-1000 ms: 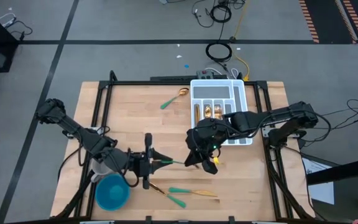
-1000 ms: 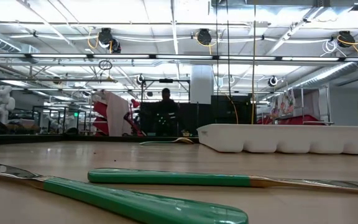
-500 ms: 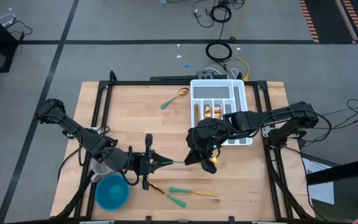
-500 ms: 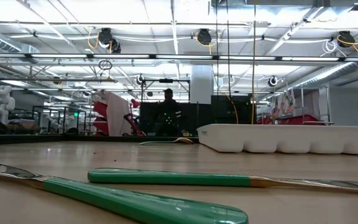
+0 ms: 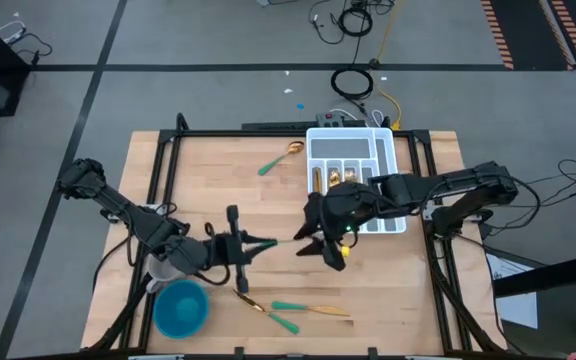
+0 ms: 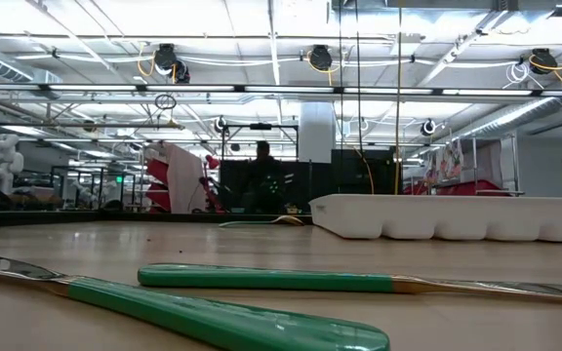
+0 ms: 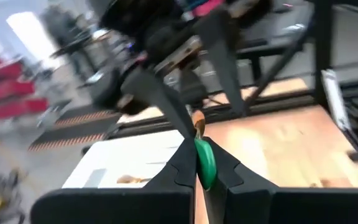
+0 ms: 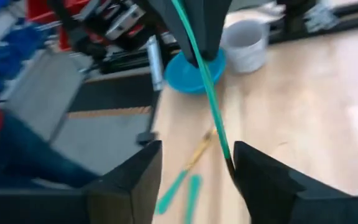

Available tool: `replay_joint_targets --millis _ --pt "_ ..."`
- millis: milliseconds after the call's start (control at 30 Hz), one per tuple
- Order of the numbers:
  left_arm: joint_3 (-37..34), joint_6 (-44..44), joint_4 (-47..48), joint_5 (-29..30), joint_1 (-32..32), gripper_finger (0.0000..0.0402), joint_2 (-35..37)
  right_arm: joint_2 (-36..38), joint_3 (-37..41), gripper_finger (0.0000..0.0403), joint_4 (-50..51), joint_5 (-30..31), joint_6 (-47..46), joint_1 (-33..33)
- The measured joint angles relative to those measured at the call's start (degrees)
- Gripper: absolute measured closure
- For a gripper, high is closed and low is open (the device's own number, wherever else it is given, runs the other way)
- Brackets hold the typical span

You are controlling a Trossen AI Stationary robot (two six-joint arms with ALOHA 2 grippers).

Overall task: Sort silverware
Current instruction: Put the bottom green spoon into the white cutlery tray

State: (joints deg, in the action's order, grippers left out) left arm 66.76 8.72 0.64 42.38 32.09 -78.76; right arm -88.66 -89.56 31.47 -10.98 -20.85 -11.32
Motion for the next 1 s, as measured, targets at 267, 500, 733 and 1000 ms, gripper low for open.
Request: replay_joint_targets --millis 267,500,733,1000 --pt "0.00 -15.07 -0.91 13.01 -0.05 0.0393 0.00 6.22 0.00 0.0201 0.54 15.25 6.31 -2.40" --pt "0.00 -29.31 -8.68 20.42 -0.01 0.0393 0.02 13.18 0.00 0.0200 5.80 30.27 5.83 -4.70" --pt "-0.01 -30.82 -22.17 16.85 -0.41 0.0394 0.02 18.28 2.14 0.0200 9.20 32.89 2.10 -5.04" --pt "-15.97 -29.60 -50.84 8.42 -4.35 0.0394 0.02 26.40 14.50 0.0200 3.07 34.01 -2.46 -5.36"
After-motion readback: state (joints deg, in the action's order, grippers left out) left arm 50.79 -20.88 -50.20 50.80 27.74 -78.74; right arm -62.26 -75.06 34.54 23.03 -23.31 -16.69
